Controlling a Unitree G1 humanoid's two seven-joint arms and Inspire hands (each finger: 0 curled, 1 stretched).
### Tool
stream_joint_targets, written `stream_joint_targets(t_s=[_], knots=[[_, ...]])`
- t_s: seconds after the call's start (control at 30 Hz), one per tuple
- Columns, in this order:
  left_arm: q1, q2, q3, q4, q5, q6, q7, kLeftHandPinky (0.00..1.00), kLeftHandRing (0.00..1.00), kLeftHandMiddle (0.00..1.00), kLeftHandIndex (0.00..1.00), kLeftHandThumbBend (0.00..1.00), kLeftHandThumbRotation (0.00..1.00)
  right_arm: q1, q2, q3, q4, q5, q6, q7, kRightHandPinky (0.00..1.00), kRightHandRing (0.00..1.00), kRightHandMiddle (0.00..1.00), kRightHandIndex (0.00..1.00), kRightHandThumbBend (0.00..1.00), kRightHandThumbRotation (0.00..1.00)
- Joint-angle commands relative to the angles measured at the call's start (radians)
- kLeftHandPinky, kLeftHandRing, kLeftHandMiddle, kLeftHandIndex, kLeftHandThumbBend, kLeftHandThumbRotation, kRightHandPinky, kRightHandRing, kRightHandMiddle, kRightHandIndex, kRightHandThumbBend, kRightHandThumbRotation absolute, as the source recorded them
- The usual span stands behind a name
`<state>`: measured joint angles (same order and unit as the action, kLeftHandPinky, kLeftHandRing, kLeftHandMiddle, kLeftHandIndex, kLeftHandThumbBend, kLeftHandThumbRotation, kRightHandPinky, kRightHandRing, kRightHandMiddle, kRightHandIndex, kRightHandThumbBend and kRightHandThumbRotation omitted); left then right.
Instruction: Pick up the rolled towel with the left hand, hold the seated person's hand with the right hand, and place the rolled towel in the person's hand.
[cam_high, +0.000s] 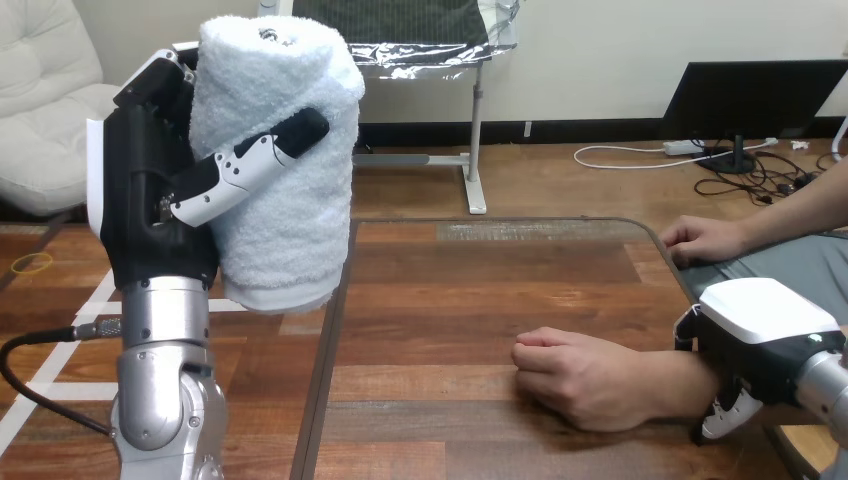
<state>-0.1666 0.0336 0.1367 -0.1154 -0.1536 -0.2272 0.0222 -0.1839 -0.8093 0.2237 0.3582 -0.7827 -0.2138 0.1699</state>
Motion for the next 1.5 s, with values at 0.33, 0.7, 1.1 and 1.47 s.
stream_joint_targets(t_s=[0.33,0.7,1.1,1.47], knots=[[-0.083,-0.014,-0.001,-0.012,-0.011,-0.032,-0.002,0.19,0.26,0.33,0.40,0.52,0.00,-0.007,0.058,0.017,0.030,0.033,-0.034,-0.089,0.11,0.18,0.28,0.33,0.81,0.20],[-0.098,-0.025,-0.002,0.033,-0.010,-0.058,-0.007,0.19,0.25,0.32,0.39,0.52,0.00,-0.005,0.068,0.003,0.010,0.071,-0.027,-0.067,0.14,0.21,0.30,0.34,0.81,0.27],[-0.116,-0.033,-0.007,0.085,-0.014,-0.071,-0.015,0.19,0.25,0.32,0.39,0.52,0.00,-0.015,0.075,-0.004,0.005,0.119,-0.045,-0.074,0.20,0.26,0.34,0.38,0.85,0.25],[-0.142,-0.045,-0.006,0.157,-0.019,-0.073,-0.019,0.19,0.25,0.32,0.39,0.52,0.00,-0.031,0.069,-0.011,-0.020,0.163,-0.031,-0.045,0.23,0.30,0.37,0.40,0.86,0.24]])
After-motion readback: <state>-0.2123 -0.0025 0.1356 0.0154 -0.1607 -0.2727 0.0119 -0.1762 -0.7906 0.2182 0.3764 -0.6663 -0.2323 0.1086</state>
